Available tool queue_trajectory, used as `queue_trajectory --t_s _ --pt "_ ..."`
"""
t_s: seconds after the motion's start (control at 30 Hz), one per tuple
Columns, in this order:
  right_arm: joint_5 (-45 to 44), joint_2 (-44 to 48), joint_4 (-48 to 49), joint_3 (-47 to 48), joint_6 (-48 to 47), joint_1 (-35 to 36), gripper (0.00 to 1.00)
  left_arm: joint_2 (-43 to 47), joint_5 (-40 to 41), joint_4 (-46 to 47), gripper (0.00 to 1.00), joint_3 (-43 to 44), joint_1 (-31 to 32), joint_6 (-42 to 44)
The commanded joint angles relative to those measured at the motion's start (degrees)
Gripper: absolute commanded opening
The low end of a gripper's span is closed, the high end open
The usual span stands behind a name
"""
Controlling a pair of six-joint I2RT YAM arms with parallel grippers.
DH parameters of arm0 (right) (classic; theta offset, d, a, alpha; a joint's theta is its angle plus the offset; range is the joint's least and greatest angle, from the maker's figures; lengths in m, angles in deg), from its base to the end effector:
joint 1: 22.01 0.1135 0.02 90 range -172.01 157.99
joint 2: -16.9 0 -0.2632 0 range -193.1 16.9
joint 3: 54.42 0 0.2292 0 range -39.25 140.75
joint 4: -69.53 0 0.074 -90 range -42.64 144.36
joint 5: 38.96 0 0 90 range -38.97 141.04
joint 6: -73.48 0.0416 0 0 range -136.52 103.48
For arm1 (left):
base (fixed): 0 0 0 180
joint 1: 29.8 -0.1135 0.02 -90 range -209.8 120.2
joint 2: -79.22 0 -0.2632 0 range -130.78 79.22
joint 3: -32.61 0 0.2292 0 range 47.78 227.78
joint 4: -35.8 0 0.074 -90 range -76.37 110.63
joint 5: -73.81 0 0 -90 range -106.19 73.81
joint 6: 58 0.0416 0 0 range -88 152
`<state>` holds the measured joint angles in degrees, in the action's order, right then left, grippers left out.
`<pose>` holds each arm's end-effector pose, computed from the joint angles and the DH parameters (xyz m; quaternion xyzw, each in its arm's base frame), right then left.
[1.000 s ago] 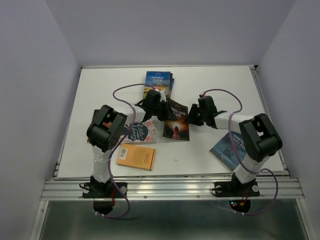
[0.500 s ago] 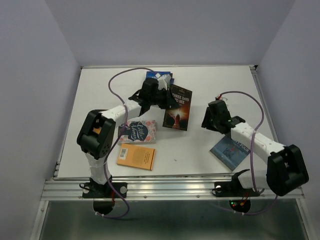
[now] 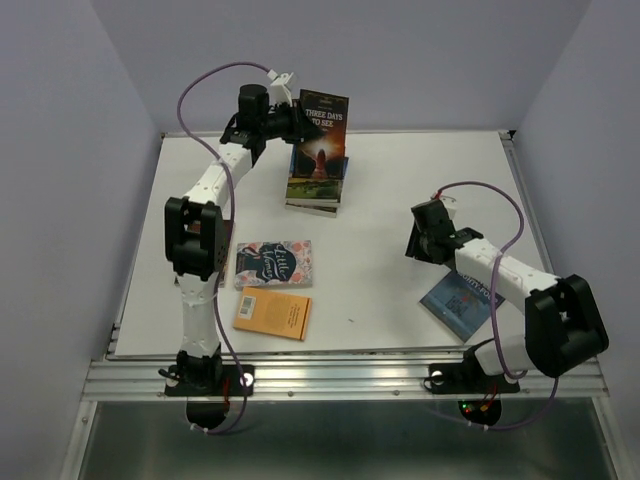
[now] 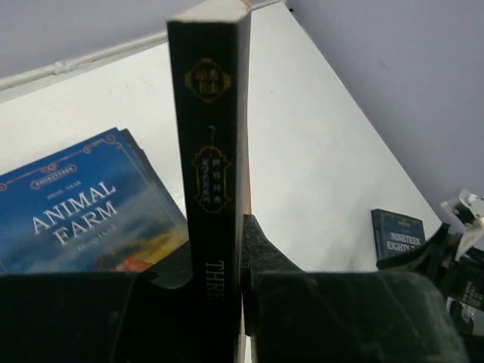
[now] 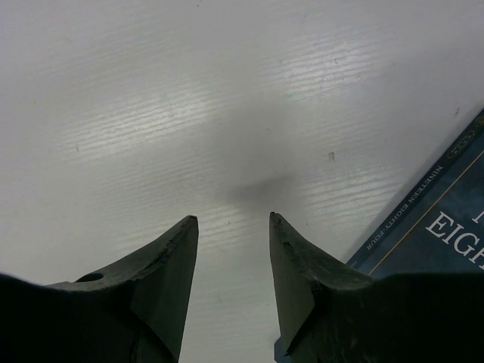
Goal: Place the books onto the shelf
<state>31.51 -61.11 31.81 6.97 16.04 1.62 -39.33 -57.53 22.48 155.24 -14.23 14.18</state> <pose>0.2355 0.0878 0.2134 0.1248 0.9313 -0.0003 0.3422 0.4534 -0.1548 0.3441 0.2146 0.7171 -0.4317 0.5034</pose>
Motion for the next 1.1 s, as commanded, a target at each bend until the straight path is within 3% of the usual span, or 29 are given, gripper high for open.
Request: queue_trajectory --t_s 0.0,0.1,0.27,0.3,0.37,0.4,0.5,0.6,0.83,0.93,0.97,1.0,1.03,1.07 --pt "-0.5 -2.4 -0.2 4.1 -0.6 -0.8 0.49 -11.6 -10.4 -8.7 0.0 11.7 -1.2 4.2" --pt "-0.2 -3.1 -0.2 4.8 -0.7 -0.8 0.49 -14.5 -11.6 -10.5 0.0 15.9 -2.1 4.2" --pt "0.5 -4.3 -0.1 5.0 -0.3 -0.8 0.52 -17.9 -5.5 -15.5 0.0 19.4 -4.2 4.6" --pt "0.9 -4.8 -0.2 5.1 -0.1 -0.8 0.52 -19.2 -4.3 -17.9 0.17 20.3 -4.8 5.9" --pt "1.2 -5.5 -0.3 5.2 0.0 -0.8 0.54 -20.6 -2.1 -23.3 0.39 24.3 -5.0 8.0" --pt "1.9 -5.7 -0.3 5.3 -0.2 -0.8 0.55 -21.2 -0.2 -24.3 0.6 25.2 -5.0 8.9" --pt "2.9 -6.3 -0.4 5.6 -0.1 -0.8 0.57 -20.5 4.9 -26.7 0.93 25.5 -5.0 11.3" --pt "3.9 -6.4 -0.4 5.9 -0.4 -0.8 0.58 -18.6 9.6 -27.7 0.99 24.8 -5.0 12.5" --pt "6.7 -6.2 -0.5 5.9 -2.6 -0.8 0.62 -11.5 19.4 -30.1 0.99 22.8 -5.0 13.3" --pt "7.0 -4.4 -0.4 4.8 -4.2 -0.8 0.66 -3.9 21.7 -26.4 0.99 11.1 -4.9 11.2" --pt "4.0 -1.1 -0.5 3.2 -3.8 -0.8 0.69 6.4 23.0 -19.1 0.99 0.7 -4.9 7.3" --pt "4.0 -1.1 -0.5 3.2 -3.8 -0.8 0.69 6.5 23.0 -19.1 0.99 0.6 -4.9 7.3" --pt "2.8 0.0 -0.6 2.1 -2.2 -0.8 0.72 9.3 23.8 -17.2 0.99 -6.6 -4.9 6.0" --pt "-0.3 2.6 -1.0 0.8 -1.1 -0.8 0.81 14.9 24.7 -12.9 0.99 -10.6 -4.9 3.3"
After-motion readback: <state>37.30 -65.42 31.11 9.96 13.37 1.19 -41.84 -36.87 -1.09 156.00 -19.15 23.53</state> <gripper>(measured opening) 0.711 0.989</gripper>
